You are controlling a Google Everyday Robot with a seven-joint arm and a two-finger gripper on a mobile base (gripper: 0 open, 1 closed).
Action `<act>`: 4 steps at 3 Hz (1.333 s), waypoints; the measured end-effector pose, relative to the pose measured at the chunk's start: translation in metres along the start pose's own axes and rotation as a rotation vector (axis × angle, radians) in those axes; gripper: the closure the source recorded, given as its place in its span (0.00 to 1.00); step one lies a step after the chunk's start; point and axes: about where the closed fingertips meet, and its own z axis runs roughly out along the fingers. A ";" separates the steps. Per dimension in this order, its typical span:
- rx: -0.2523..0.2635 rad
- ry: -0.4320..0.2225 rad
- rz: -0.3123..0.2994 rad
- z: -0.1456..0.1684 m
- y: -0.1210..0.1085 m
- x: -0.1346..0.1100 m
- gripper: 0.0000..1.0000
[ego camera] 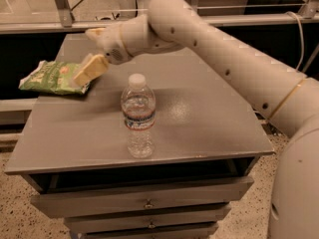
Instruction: Move green jalapeno chip bag near water bottle
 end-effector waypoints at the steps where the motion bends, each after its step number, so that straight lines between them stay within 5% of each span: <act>1: 0.011 -0.011 -0.014 0.034 0.002 0.003 0.00; 3: 0.057 0.006 0.004 0.071 -0.004 0.028 0.00; 4: 0.076 0.030 0.019 0.076 -0.010 0.044 0.19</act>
Offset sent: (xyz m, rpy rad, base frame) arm 0.0194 0.0641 -0.0546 0.0175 -0.0292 -0.0611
